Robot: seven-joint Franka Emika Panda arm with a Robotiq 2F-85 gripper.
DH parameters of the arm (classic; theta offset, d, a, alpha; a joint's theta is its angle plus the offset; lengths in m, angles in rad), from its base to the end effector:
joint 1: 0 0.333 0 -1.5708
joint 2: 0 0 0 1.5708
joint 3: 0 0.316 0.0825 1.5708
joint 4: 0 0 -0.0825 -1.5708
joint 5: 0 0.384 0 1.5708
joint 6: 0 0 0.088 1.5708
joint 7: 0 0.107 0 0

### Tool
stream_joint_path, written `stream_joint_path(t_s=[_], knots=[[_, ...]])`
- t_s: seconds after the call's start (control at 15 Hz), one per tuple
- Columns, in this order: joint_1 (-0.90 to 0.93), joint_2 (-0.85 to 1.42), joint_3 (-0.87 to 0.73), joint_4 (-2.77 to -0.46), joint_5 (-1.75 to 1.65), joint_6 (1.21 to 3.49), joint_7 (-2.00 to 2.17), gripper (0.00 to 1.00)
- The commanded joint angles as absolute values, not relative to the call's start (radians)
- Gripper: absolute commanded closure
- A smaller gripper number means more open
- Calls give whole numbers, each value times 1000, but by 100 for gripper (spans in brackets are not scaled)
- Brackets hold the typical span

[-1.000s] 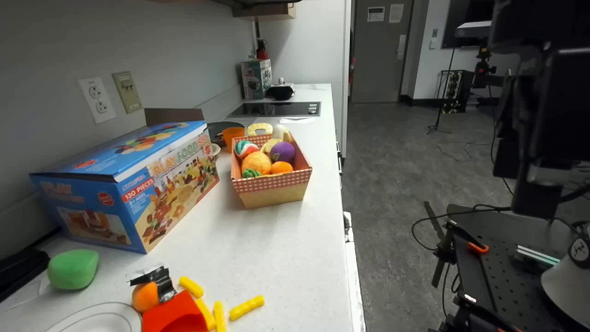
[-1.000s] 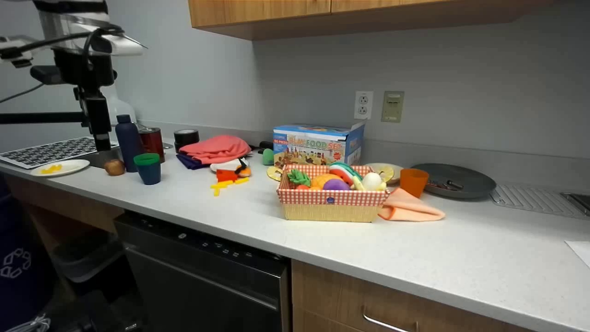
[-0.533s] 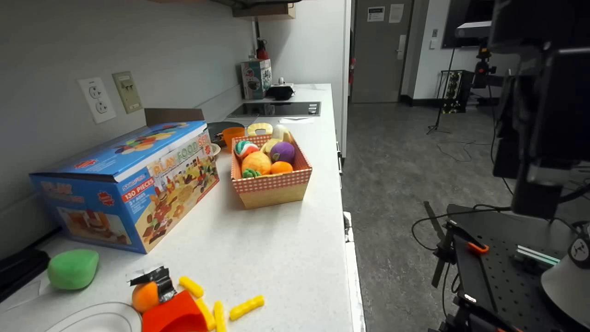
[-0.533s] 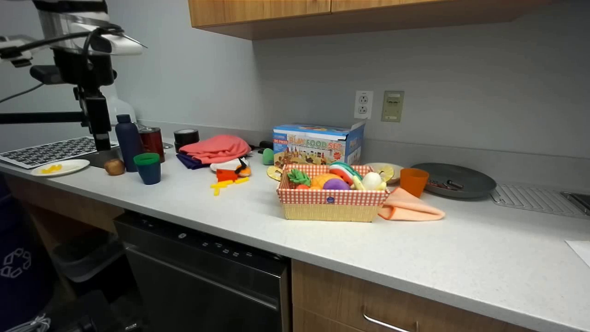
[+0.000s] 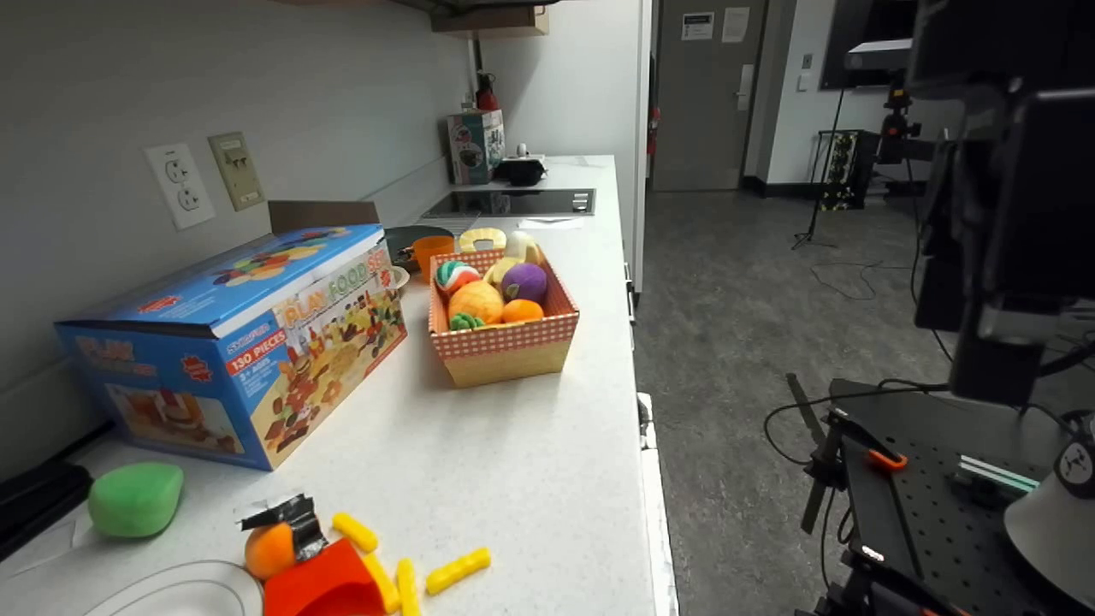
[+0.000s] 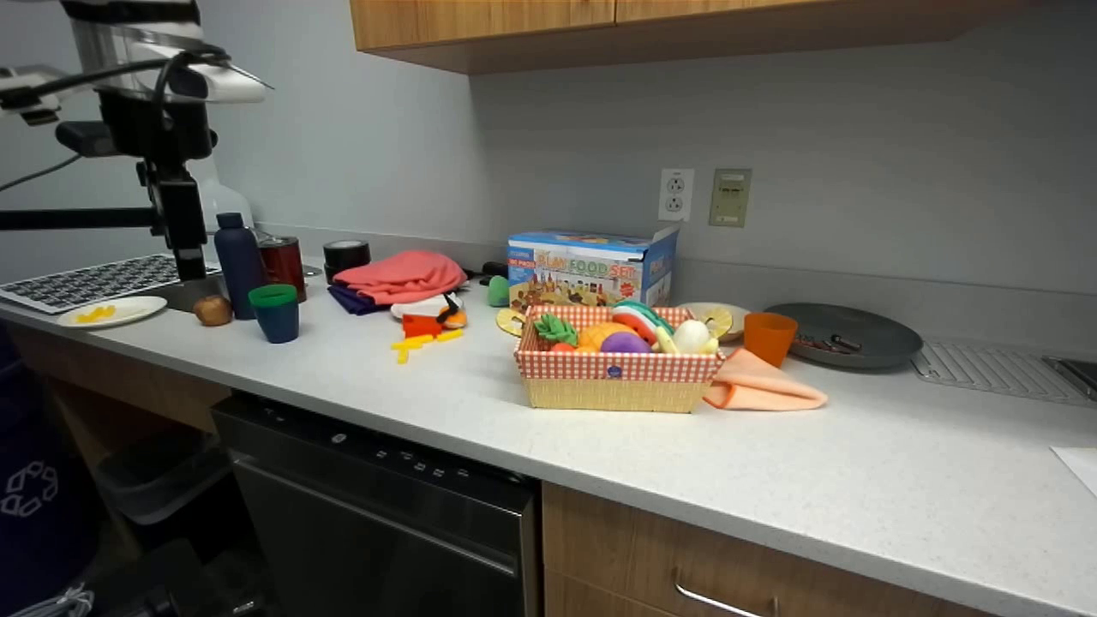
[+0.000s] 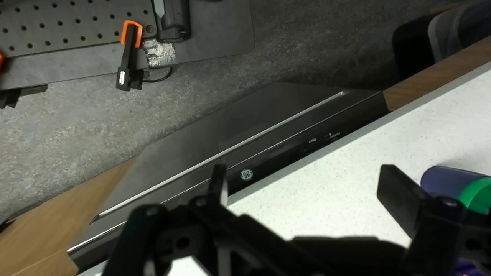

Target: Open the top right drawer

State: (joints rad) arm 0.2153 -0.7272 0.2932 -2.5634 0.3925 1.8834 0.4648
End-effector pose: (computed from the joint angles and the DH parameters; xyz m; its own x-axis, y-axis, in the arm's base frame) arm 0.2844 0.1989 0.4896 0.9892 -0.1346 -0.0588 -0.1429 -0.9742 -0.1747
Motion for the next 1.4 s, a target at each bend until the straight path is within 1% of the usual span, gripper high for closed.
stream_joint_path(t_s=[0.0,0.33,0.6,0.67,0.8,1.07,1.33], knots=[[205,-729,301,-2561,397,1879,460,0],[113,-707,231,-2496,288,1843,431,0],[15,-682,204,-2461,148,1871,449,0],[53,-708,207,-2496,199,1880,445,0],[23,-696,199,-2483,168,1880,447,0],[20,-690,200,-2479,164,1880,448,0],[-69,-602,116,-2426,114,1904,424,0]])
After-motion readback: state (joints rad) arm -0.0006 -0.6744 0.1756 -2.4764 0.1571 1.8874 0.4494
